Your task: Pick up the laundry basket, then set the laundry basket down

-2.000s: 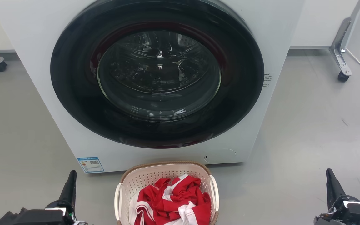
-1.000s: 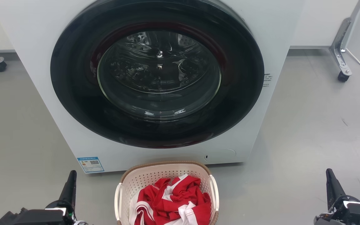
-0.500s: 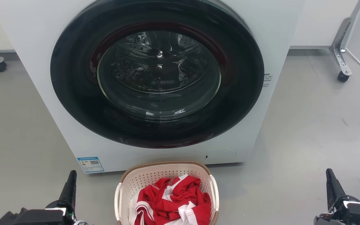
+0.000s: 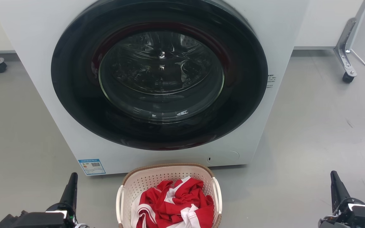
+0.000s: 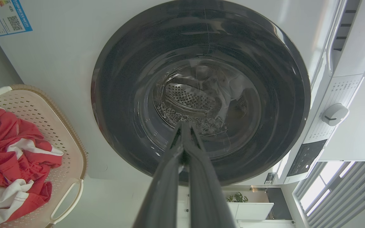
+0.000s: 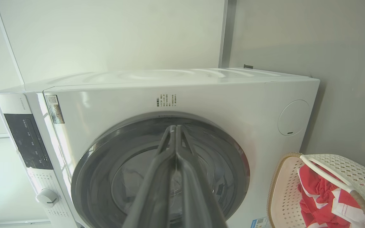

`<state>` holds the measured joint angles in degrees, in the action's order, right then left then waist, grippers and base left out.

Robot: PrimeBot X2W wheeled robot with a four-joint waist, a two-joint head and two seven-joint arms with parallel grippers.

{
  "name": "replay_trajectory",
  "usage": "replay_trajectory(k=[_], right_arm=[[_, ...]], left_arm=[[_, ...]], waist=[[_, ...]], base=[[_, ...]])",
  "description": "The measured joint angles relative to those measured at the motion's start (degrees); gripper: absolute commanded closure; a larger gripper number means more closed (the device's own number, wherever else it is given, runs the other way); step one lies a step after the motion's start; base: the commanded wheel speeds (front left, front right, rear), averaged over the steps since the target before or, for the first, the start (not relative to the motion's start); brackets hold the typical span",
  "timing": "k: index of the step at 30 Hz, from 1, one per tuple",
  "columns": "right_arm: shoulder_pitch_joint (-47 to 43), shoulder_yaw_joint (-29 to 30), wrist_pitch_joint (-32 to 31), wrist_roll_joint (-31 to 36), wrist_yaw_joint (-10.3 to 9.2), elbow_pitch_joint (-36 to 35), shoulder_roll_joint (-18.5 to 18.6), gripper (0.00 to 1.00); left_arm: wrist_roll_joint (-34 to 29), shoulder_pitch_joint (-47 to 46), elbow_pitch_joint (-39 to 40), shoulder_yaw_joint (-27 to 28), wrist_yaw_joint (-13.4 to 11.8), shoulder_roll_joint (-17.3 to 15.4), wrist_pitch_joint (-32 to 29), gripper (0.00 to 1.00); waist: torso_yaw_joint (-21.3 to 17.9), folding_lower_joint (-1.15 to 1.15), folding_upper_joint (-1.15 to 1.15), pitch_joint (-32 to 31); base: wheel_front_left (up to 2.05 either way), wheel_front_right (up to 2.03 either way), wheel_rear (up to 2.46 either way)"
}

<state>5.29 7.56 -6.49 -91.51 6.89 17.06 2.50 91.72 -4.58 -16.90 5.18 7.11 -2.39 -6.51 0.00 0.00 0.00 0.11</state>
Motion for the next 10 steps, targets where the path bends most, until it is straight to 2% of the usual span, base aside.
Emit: replay_trajectory(k=[10], right_arm=[[0.0,0.0,0.0,0.0,0.0,-0.01,0.0,1.0]], left_arm=[[-0.01,0.0,0.01,0.0,0.0,0.0,0.0,1.0]], waist=[[0.0,0.0,0.0,0.0]], base=[[0.0,0.0,0.0]])
